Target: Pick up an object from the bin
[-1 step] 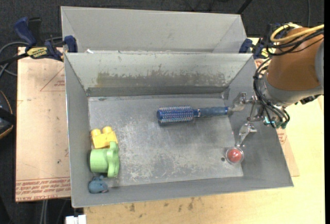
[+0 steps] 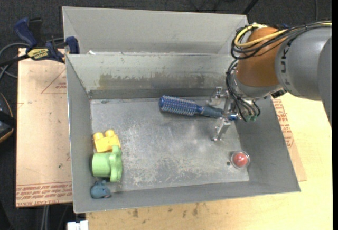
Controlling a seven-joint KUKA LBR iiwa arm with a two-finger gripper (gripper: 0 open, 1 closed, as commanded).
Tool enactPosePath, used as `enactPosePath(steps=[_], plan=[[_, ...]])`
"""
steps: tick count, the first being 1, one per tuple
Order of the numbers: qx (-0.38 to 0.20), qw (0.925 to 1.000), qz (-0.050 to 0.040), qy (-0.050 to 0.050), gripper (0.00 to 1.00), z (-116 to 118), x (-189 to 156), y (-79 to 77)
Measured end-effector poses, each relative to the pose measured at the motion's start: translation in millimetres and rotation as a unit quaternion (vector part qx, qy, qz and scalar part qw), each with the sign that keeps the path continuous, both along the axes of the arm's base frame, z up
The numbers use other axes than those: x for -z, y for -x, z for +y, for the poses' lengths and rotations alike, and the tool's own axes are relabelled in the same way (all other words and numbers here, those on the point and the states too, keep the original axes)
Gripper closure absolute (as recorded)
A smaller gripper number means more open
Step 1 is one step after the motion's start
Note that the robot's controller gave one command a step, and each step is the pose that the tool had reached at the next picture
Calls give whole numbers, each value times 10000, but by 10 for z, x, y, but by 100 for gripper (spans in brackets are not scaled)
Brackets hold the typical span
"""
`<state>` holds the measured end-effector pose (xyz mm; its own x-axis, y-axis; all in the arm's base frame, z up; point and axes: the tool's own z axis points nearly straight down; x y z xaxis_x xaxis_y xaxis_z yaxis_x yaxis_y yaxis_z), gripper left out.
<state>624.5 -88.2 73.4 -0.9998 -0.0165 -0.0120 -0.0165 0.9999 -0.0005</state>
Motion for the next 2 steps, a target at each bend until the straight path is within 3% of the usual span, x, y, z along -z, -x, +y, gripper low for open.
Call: enactPosePath(steps=[1, 2], plan=[[14, 10000, -18, 6, 100, -17, -37, -3], [365, 9993, 17, -4, 100, 101, -1431, 381]])
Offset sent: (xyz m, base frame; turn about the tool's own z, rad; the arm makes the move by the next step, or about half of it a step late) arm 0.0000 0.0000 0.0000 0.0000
